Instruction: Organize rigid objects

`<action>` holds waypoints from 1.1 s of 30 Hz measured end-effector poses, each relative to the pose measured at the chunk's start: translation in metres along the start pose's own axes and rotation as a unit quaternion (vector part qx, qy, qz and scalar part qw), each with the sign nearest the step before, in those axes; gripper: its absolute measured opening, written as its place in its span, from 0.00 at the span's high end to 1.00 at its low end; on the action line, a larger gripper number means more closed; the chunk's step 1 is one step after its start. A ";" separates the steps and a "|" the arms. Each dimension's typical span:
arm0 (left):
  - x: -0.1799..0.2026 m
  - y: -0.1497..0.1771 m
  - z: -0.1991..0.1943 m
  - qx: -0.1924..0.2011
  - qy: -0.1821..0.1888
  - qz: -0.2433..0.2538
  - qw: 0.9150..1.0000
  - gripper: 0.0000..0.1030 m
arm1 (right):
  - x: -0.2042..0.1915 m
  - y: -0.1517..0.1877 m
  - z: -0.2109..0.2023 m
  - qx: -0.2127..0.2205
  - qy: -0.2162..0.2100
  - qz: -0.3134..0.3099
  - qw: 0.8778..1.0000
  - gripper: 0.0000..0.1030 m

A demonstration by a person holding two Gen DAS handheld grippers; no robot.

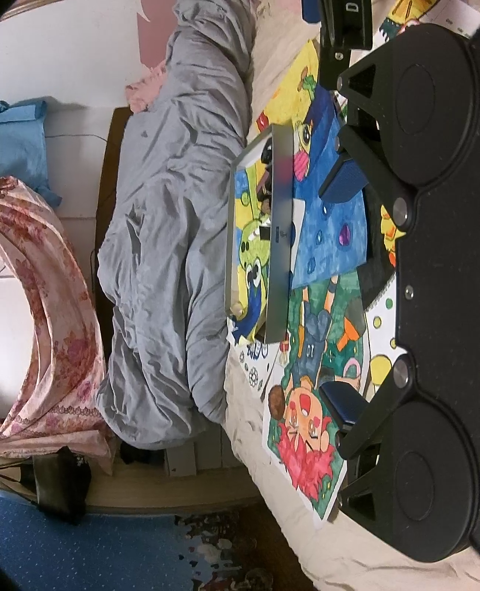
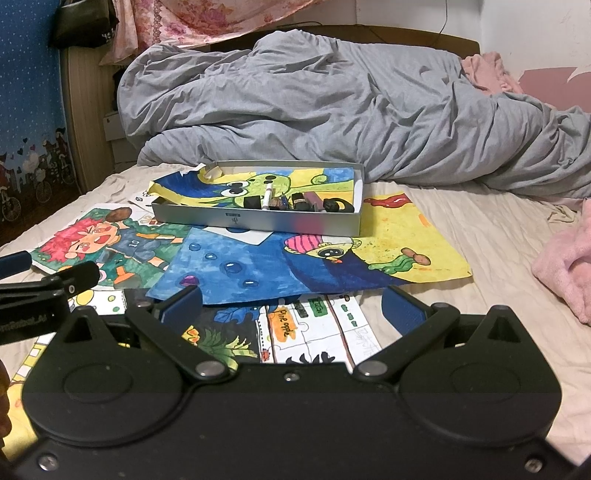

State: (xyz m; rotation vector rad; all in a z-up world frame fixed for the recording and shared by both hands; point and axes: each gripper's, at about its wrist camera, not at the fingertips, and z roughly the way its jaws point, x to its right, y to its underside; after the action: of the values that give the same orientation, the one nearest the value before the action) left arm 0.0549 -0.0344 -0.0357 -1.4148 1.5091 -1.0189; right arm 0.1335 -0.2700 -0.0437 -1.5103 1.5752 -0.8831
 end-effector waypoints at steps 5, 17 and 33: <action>-0.001 -0.001 0.001 -0.005 -0.022 0.001 1.000 0.01 | 0.000 -0.001 0.000 -0.001 0.000 0.001 1.000 0.00; -0.001 -0.002 0.001 -0.008 -0.026 -0.001 1.000 0.01 | 0.001 -0.001 0.000 -0.002 0.001 0.002 1.000 0.00; -0.001 -0.002 0.001 -0.010 -0.029 0.001 1.000 0.01 | 0.001 -0.001 0.001 -0.003 0.001 0.001 1.000 0.00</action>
State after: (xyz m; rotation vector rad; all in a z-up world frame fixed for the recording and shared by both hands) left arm 0.0561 -0.0337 -0.0342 -1.4449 1.4825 -0.9560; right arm 0.1346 -0.2706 -0.0430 -1.5109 1.5818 -0.8797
